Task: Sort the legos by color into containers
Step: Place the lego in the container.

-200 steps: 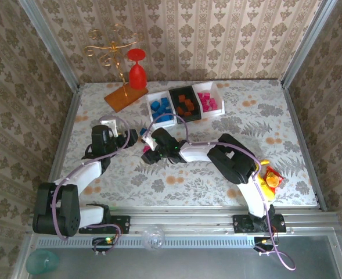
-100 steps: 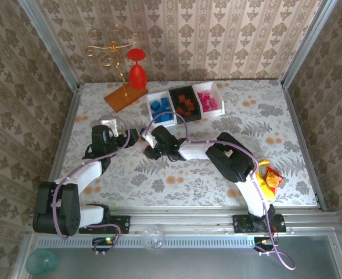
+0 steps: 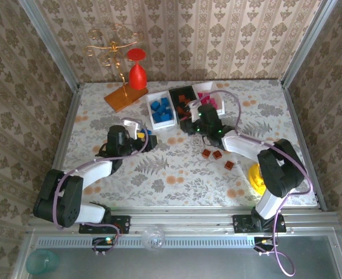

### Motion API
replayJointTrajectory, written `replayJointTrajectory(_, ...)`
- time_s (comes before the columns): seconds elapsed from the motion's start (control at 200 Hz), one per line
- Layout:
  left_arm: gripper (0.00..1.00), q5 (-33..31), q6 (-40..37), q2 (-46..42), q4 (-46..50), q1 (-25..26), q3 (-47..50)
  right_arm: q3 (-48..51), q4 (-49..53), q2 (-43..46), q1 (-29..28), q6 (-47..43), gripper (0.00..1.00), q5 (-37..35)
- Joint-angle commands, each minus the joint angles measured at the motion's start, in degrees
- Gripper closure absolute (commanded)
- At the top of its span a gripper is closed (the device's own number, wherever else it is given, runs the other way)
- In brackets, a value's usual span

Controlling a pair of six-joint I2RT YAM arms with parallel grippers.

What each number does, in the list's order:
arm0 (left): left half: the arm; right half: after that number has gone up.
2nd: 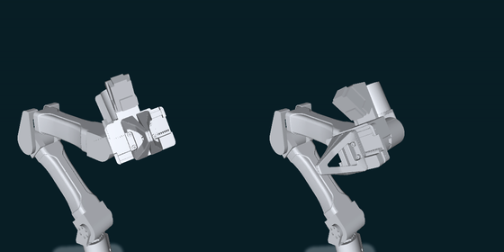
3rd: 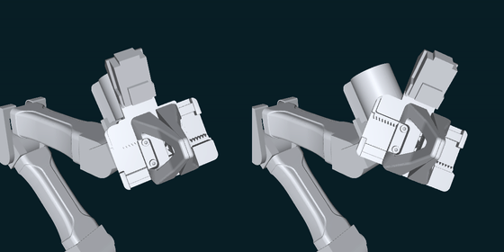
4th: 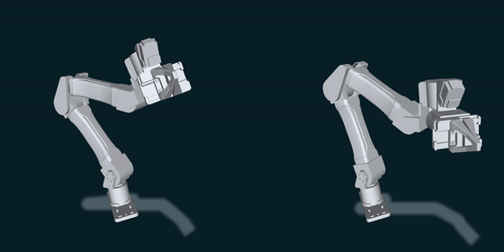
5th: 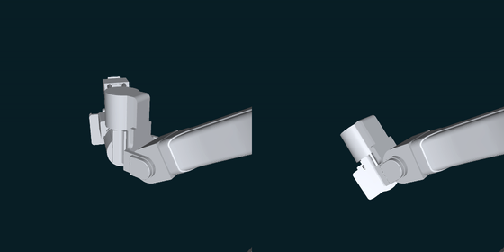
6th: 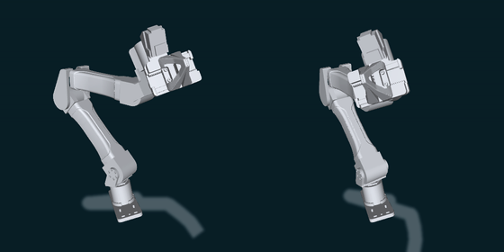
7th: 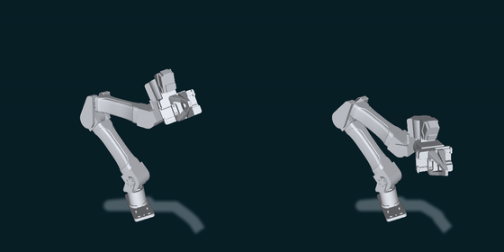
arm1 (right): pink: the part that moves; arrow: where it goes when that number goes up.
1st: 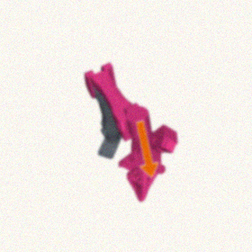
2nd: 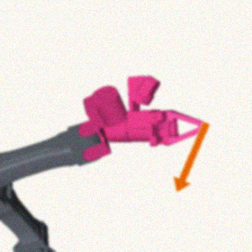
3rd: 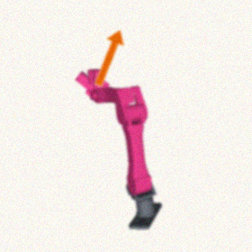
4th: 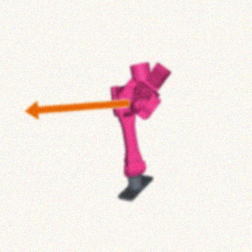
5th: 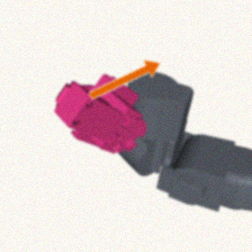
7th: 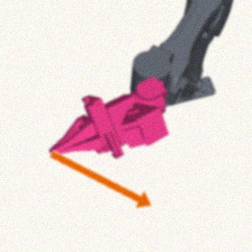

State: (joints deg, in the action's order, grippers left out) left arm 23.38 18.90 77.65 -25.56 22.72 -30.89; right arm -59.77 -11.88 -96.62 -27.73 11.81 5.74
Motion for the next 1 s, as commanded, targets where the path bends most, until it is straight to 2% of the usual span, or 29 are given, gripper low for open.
replayJointTrajectory(0.0,0.18,0.10,-6.17,0.79,-0.74,3.87,-3.05,-0.43,4.65,0.84,4.37,3.74,0.71,-5.62)
replayJointTrajectory(0.095,0.18,-1.20,-8.40,1.23,0.03,7.40,-3.71,-2.81,5.93,-0.74,9.11,5.07,0.71,-6.25)
replayJointTrajectory(0.27,0.18,-1.58,-8.88,1.94,-0.54,9.05,-4.03,-12.62,10.42,-8.21,14.78,5.59,0.71,-8.04)
replayJointTrajectory(0.515,0.18,-2.01,-9.00,1.36,-0.63,9.27,-3.82,-29.89,17.90,-23.21,17.08,7.22,0.66,-6.63)
replayJointTrajectory(0.61,0.18,-2.19,-9.13,1.15,-0.58,9.27,-3.73,-35.05,20.79,-26.15,16.94,7.69,0.59,-5.40)
replayJointTrajectory(0.685,0.18,-2.37,-9.22,0.99,-0.50,9.29,-3.60,-35.41,20.96,-25.24,16.90,7.96,0.51,-4.51)
replayJointTrajectory(0.8,0.18,-3.34,-9.57,0.64,0.26,9.27,-3.72,-30.84,18.45,-19.94,16.07,7.82,0.39,-3.82)
replayJointTrajectory(0.91,0.17,-6.18,-9.67,0.58,2.24,9.23,-4.16,-25.16,16.53,-14.10,14.67,6.87,0.30,-3.70)
replayJointTrajectory(0.995,0.17,-10.36,-9.45,0.41,4.69,9.10,-4.65,-20.76,16.29,-9.85,13.36,6.06,0.27,-3.95)
